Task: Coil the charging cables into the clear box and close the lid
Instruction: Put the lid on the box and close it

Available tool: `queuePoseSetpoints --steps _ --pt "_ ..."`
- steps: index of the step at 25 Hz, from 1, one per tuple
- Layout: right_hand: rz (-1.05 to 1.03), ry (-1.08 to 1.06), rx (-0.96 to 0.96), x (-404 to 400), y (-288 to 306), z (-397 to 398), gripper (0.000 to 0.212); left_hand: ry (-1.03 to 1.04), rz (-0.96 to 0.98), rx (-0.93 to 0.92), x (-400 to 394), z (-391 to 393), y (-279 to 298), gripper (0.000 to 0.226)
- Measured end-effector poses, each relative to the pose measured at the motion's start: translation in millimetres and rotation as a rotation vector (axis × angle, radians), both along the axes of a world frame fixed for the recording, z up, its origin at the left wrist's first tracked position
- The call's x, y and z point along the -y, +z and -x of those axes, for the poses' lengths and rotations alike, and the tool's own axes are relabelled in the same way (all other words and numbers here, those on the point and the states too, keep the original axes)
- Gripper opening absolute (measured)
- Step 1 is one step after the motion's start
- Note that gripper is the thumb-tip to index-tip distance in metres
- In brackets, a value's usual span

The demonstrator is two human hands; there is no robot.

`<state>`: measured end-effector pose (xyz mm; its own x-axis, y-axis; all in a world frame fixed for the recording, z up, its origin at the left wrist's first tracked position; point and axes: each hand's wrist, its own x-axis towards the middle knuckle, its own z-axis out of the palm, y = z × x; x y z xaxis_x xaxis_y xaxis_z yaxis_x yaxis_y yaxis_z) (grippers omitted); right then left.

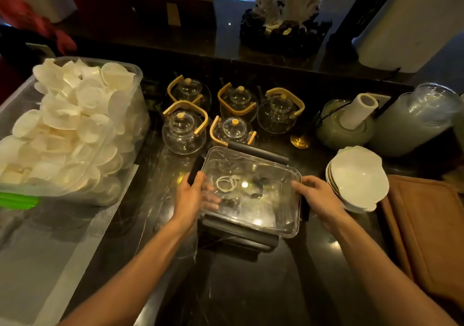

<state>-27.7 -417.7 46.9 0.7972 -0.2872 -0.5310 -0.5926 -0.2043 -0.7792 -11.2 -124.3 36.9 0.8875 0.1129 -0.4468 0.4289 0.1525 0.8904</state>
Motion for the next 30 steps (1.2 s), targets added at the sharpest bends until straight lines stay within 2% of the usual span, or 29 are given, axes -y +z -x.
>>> queuePoseSetpoints --steps 4,7,9,11,13,17,19,21,23,24,28,30 --pt "0.069 0.022 0.130 -1 -6 -14 0.037 -0.094 -0.449 0.047 -10 -5 -14 0.040" --pt "0.140 0.071 0.179 -1 -12 -20 0.040 -0.126 -0.628 0.203 -12 0 -16 0.046" --pt "0.166 0.079 0.201 0 -18 -21 0.039 -0.131 -0.678 0.276 -12 4 -20 0.043" --pt "0.173 0.073 0.212 0 -24 -19 0.038 -0.125 -0.624 0.269 -17 6 -26 0.025" --pt "0.158 0.057 0.197 0 -27 -20 0.039 -0.102 -0.479 0.229 -22 4 -29 0.009" --pt "0.075 -0.024 0.174 1 -34 -14 0.035 -0.077 -0.371 0.127 -27 -4 -29 0.006" --pt "0.021 -0.075 0.157 5 -42 -5 0.028 -0.049 -0.203 0.000 -27 -7 -29 0.007" --pt "-0.059 -0.130 0.121 6 -47 6 0.034 -0.045 -0.037 -0.103 -30 -8 -28 0.014" --pt "-0.135 -0.195 0.086 7 -50 13 0.037 -0.083 0.050 -0.171 -35 -9 -31 0.009" --pt "-0.153 -0.218 0.078 6 -51 14 0.038 -0.112 0.081 -0.197 -39 -9 -32 0.009" --pt "-0.100 -0.229 0.086 0 -48 15 0.039 -0.149 0.170 -0.275 -48 -7 -37 0.034" --pt "-0.036 -0.217 0.110 1 -46 15 0.037 -0.136 0.104 -0.239 -48 -4 -39 0.028"
